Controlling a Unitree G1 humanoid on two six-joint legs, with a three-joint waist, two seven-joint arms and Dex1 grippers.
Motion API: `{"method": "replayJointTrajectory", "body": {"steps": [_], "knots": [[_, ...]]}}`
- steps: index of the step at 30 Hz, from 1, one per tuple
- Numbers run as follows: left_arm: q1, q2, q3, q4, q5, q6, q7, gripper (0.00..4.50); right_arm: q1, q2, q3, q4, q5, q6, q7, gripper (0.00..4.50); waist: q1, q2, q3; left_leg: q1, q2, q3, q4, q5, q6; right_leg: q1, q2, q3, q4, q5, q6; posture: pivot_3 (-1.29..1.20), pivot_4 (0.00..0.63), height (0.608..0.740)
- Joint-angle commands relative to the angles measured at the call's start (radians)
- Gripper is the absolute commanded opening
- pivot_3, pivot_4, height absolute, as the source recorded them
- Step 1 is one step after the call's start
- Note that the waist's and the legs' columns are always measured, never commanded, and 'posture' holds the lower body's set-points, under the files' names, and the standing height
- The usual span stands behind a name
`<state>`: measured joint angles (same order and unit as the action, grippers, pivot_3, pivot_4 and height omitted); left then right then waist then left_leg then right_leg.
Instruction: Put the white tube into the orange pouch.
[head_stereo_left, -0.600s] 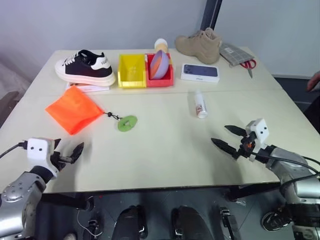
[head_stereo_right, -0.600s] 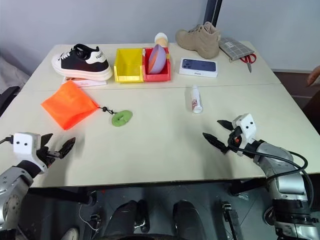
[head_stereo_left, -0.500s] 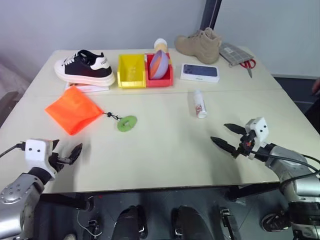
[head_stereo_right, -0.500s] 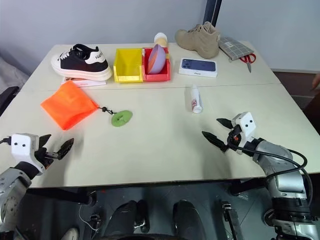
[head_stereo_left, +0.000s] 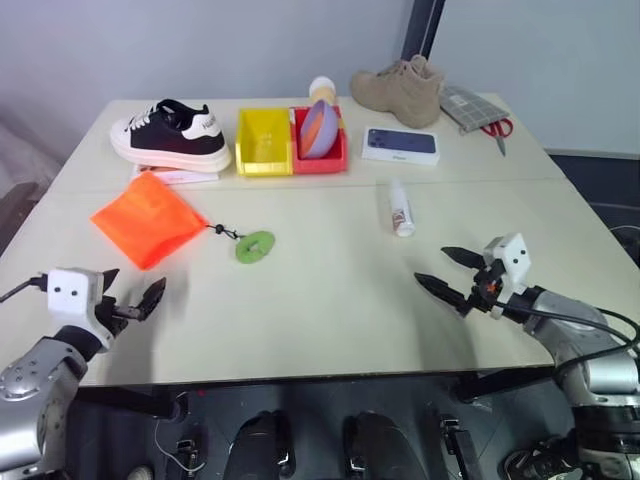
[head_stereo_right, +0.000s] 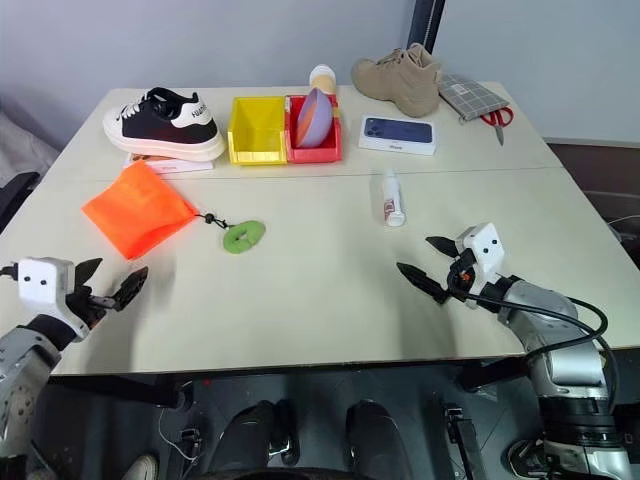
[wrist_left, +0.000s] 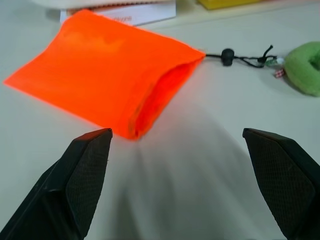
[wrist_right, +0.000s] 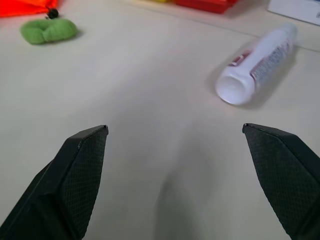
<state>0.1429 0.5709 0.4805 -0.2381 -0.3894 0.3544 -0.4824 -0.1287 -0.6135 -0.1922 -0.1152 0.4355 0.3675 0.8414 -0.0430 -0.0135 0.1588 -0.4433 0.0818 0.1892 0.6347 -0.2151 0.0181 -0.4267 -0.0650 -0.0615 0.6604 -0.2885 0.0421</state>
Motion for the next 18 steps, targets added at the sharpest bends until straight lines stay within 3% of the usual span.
{"method": "replayJointTrajectory", "body": {"steps": [1,8,18], "knots": [[-0.036,0.037,-0.039,0.016,0.125,-0.074,0.053,4.50,-0.008,0.013,0.013,-0.056,0.020,0.006,-0.006,4.47,0.000,0.000,0.000,0.000,0.000,0.000,0.000,0.000,0.000,0.000,0.000,0.000,0.000,0.000,0.000,0.00,0.150,0.740],[-0.181,0.090,-0.195,0.154,0.433,-0.203,0.217,4.50,-0.019,0.072,0.091,-0.106,0.029,0.015,-0.011,4.47,0.001,0.000,0.000,0.000,0.000,0.000,0.000,0.000,0.000,0.000,0.000,0.000,0.000,0.000,0.000,0.00,0.150,0.740],[-0.340,0.089,-0.322,0.358,0.580,-0.313,0.281,4.50,-0.007,0.131,0.147,-0.144,0.028,0.014,-0.032,4.47,0.001,0.000,0.000,0.000,0.000,0.001,-0.002,0.002,-0.002,0.000,0.001,0.000,0.002,0.001,0.001,0.00,0.150,0.740]]}}
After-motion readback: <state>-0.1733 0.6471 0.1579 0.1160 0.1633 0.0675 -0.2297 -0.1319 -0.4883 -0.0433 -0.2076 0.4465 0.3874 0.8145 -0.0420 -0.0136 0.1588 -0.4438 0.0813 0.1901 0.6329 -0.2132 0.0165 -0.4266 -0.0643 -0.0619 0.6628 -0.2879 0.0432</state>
